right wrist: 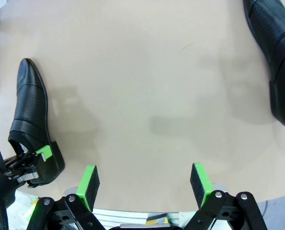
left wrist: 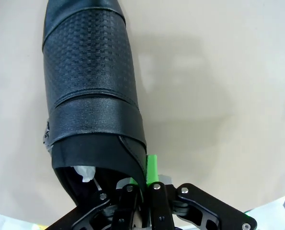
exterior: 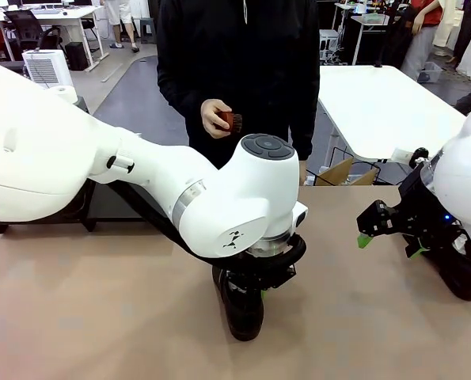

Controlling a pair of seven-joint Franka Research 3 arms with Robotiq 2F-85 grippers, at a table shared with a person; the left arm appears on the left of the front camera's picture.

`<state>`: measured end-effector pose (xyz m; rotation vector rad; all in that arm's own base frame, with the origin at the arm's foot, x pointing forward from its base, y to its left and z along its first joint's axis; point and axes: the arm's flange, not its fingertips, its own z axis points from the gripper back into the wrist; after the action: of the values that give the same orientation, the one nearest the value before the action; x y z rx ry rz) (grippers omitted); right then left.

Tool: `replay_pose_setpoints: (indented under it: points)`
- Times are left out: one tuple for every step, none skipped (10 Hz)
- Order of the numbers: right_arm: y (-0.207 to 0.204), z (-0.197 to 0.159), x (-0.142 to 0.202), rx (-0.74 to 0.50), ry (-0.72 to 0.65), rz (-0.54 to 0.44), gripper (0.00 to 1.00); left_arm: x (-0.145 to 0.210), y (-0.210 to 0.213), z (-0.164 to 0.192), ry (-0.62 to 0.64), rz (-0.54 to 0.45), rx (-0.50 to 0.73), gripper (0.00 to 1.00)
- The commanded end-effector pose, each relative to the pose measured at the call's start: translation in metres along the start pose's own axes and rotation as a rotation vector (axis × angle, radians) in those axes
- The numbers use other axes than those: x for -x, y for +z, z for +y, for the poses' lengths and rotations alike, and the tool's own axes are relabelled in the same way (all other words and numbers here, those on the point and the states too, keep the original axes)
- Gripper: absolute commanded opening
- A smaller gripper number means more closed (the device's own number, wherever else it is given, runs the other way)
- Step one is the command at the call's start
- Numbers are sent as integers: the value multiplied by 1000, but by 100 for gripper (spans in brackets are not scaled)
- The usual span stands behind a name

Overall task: Organize the shoes by placing them on the stand.
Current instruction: Place the Shoe from the middle of the table onto the Shoes Stand.

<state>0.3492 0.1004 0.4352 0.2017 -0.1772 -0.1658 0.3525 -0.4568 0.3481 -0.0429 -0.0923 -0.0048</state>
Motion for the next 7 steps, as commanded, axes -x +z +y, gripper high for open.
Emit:
replay_pose_setpoints:
  points:
    - [0,0,0,0,9,-1,100,1,0,5,5,-23,-17,0]
    - [0,0,0,0,9,-1,100,1,3,11,3,-27,-19,0]
    - [0,0,0,0,9,-1,100,1,14,19,-14,-32,-20,0]
    - [0,0,0,0,9,-1,100,1,37,33,-48,-58,-22,0]
    - [0,0,0,0,9,-1,100,-2,63,50,-64,-101,-20,0]
    - [0,0,0,0,9,-1,100,-8,92,69,-99,-123,-15,0]
    - [0,0,0,0,9,-1,100,-9,114,86,-173,-85,21,0]
